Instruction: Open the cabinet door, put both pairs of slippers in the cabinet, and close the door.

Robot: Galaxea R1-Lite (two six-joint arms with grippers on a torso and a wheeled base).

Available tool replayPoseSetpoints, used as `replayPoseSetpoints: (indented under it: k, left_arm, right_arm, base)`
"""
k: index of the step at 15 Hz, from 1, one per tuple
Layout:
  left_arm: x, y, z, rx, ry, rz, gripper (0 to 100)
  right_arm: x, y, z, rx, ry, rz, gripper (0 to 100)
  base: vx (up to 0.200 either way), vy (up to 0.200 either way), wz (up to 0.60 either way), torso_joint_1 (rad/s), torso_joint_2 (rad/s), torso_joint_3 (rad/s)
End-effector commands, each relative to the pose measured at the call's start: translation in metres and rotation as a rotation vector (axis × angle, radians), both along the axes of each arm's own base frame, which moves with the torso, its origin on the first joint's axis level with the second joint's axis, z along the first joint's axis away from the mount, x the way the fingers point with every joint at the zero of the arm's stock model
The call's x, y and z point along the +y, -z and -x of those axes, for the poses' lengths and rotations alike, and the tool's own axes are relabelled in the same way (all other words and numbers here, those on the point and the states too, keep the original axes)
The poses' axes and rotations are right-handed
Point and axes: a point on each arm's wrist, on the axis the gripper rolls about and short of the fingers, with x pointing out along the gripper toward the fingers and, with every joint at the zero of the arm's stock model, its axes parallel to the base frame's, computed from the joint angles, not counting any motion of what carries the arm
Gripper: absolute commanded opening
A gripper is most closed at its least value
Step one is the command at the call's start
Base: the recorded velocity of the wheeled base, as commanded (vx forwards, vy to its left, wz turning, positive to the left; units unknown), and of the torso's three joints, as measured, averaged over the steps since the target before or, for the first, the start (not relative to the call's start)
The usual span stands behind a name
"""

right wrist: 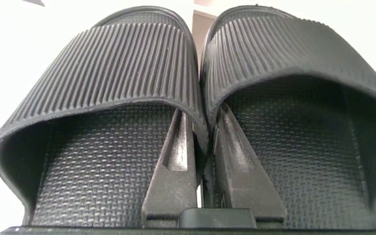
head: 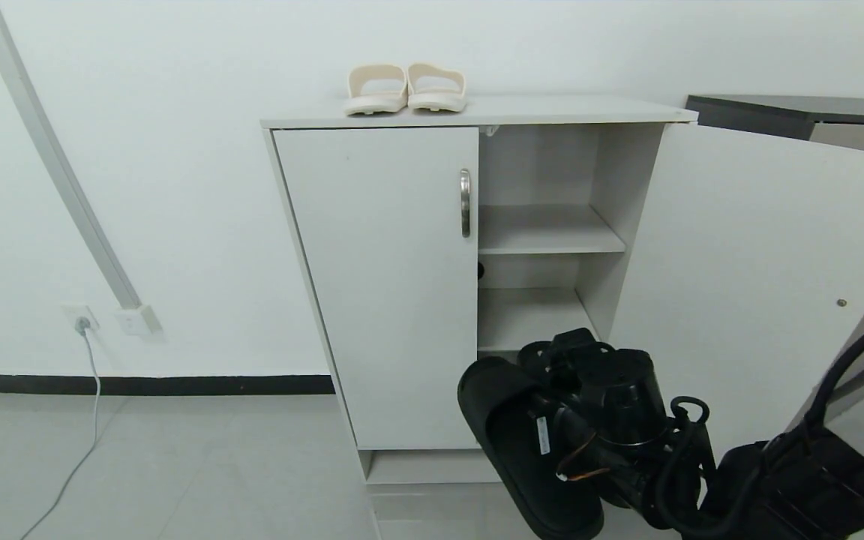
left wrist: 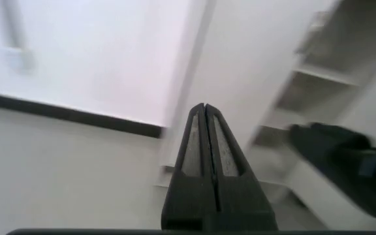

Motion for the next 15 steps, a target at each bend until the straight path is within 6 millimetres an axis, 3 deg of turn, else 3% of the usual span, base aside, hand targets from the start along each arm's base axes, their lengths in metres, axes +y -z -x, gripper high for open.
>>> replayPoseSetpoints:
  k: [1,7,13,15]
  left_arm:
    - [0.0,0.036,0.016,-0.041,-0.061,-0.036,0]
    - [-0.001,0.087,0.011,0.006,-0.082,-0.065,0]
    - [-0.005,0.097,0.002,-0.044,0.113,-0.168,0]
    - [-0.006,0.097,0.002,-0.048,0.115,-0.121,0]
  right_arm:
    - [0.001,0.005,-0.001,0.012,0.0,0.011,0]
    - [0.002,0.008,-0.001,0.011,-0.003,0.01,0]
    - [0.005,0.013,-0.004,-0.003,-0.003,0.0,0]
    - [0.006,0.015,-0.004,-0.004,-0.004,-0.002,0]
  base:
    - [0.0,0.0,0.0,0.0,0.0,0.0]
    - [0.0,0.0,0.0,0.0,0.0,0.0]
    - [0.0,0.0,0.0,0.0,0.0,0.0]
    - [0.0,0.0,0.0,0.0,0.0,0.0]
